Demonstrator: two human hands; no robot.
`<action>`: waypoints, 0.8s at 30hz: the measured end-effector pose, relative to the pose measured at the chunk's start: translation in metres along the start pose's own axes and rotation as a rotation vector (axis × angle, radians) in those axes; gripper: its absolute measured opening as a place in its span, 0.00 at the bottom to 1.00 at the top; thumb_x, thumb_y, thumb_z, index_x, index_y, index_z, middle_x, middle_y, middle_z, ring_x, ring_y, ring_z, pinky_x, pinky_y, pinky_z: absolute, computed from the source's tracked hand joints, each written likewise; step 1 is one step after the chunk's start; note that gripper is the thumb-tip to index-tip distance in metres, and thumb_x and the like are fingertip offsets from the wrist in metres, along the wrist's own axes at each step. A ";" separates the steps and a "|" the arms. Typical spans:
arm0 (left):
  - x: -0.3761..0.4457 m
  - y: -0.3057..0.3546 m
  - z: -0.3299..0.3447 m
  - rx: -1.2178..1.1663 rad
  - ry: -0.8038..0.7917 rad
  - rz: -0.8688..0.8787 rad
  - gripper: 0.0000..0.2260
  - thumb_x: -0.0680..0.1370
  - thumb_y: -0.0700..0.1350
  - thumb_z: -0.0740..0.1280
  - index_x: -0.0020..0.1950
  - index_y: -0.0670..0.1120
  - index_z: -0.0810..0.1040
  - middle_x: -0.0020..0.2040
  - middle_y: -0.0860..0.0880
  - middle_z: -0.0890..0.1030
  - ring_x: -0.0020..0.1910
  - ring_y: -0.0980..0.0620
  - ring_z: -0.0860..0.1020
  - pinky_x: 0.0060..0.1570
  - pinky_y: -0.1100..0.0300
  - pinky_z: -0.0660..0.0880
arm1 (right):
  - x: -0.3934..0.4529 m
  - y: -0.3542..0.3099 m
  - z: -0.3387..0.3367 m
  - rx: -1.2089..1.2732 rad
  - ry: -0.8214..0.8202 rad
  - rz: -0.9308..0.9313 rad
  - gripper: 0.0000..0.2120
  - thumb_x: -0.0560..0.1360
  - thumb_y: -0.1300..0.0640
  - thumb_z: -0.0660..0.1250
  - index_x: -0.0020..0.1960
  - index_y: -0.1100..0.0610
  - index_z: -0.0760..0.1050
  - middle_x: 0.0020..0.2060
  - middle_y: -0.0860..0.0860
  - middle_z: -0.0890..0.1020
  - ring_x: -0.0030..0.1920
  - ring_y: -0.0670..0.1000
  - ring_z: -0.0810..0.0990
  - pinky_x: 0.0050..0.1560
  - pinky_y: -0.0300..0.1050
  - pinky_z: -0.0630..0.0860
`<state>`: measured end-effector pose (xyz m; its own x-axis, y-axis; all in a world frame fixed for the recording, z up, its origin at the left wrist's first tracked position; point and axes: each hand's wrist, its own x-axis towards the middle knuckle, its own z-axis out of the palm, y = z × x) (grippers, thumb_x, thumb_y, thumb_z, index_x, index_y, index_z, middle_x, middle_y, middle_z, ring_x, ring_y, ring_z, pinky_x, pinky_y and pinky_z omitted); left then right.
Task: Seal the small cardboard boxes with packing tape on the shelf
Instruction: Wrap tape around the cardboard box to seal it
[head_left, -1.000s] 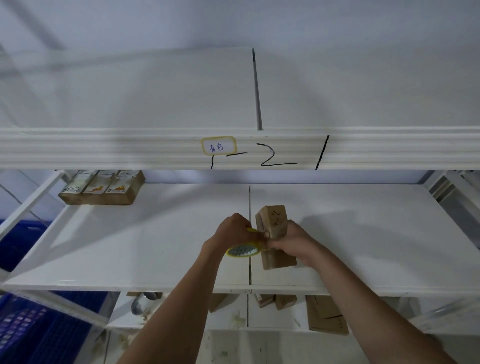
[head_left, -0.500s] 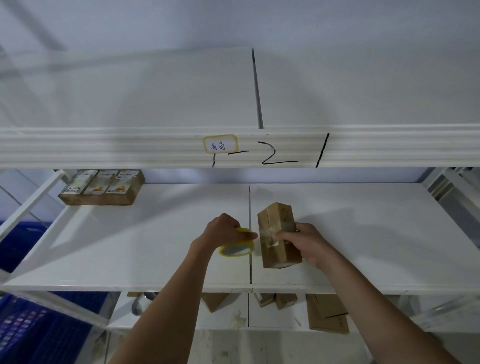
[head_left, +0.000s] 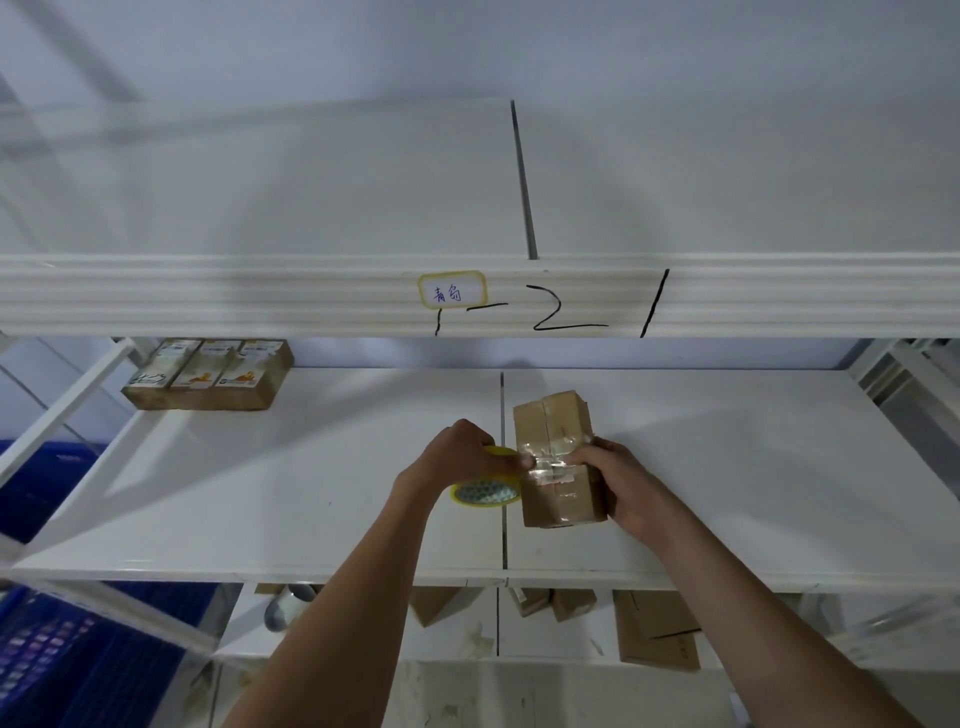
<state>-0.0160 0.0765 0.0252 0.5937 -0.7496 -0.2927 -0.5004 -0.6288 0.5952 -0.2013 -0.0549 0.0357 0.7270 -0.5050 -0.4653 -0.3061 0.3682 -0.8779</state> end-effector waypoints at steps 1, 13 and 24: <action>0.000 0.002 0.000 -0.020 0.027 0.010 0.29 0.63 0.72 0.73 0.32 0.46 0.76 0.30 0.51 0.76 0.34 0.53 0.78 0.35 0.62 0.71 | 0.002 0.000 0.002 0.003 0.007 -0.001 0.16 0.76 0.55 0.69 0.63 0.56 0.77 0.52 0.56 0.86 0.55 0.59 0.84 0.53 0.54 0.81; -0.007 -0.007 -0.014 -0.241 -0.113 0.065 0.18 0.73 0.59 0.74 0.32 0.48 0.79 0.30 0.53 0.74 0.35 0.54 0.75 0.36 0.63 0.70 | 0.000 -0.008 -0.003 -0.099 0.087 -0.020 0.20 0.68 0.56 0.80 0.59 0.54 0.81 0.47 0.53 0.87 0.47 0.55 0.87 0.48 0.53 0.83; 0.000 -0.025 0.008 0.249 -0.070 -0.075 0.31 0.64 0.76 0.67 0.43 0.49 0.80 0.43 0.49 0.81 0.44 0.49 0.81 0.46 0.57 0.80 | -0.001 0.015 -0.015 -0.131 0.084 0.035 0.22 0.66 0.57 0.81 0.57 0.54 0.81 0.47 0.52 0.87 0.48 0.55 0.87 0.50 0.55 0.83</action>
<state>-0.0083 0.0905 0.0044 0.5943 -0.7062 -0.3849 -0.6017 -0.7079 0.3699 -0.2163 -0.0604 0.0212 0.6623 -0.5590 -0.4989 -0.4118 0.2847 -0.8656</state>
